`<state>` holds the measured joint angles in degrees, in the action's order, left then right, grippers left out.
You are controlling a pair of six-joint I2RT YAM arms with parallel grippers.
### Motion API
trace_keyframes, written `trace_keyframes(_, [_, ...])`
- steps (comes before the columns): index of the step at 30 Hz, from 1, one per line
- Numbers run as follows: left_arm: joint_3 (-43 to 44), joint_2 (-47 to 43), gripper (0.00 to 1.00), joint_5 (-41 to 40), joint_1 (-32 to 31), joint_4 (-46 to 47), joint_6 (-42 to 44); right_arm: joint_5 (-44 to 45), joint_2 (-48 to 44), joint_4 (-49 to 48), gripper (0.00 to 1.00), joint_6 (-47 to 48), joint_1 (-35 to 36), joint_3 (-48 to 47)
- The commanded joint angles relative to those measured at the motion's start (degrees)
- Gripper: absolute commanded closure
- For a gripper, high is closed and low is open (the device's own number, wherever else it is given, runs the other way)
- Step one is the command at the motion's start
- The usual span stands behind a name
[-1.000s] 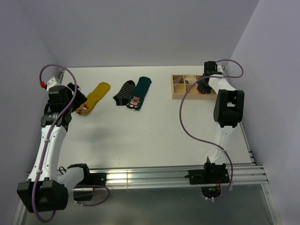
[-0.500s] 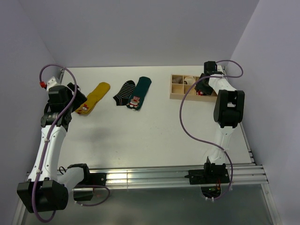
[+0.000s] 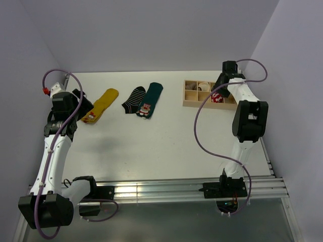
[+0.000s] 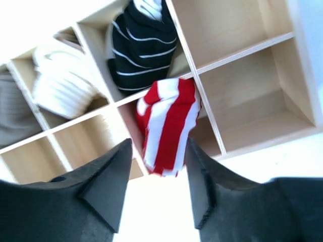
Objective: Roll the socks
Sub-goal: Place the sock in the storage box.
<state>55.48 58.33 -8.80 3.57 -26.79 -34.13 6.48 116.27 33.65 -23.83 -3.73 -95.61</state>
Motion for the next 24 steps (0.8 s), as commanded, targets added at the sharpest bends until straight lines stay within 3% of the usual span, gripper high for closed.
trace_keyframes(1, [-0.55, -1.11, 0.15, 0.89, 0.29, 2.61, 0.12, 1.52, -5.26, -2.18, 0.50, -1.21, 0.47, 0.87])
trace_keyframes(5, [-0.55, -1.02, 0.15, 1.15, 0.38, 2.70, 0.03, 0.11, -4.74, -2.27, 0.67, -1.30, 0.39, 0.95])
trace_keyframes(14, [-0.64, -0.93, 0.15, 1.77, 0.38, 2.79, 0.12, -3.05, -2.10, -3.50, 0.89, -2.00, 0.48, 4.99])
trace_keyframes(24, [-0.73, -1.02, 0.16, 2.21, 0.56, 2.97, 0.12, -4.02, 0.98, -2.45, 0.99, -3.41, 0.39, 8.25])
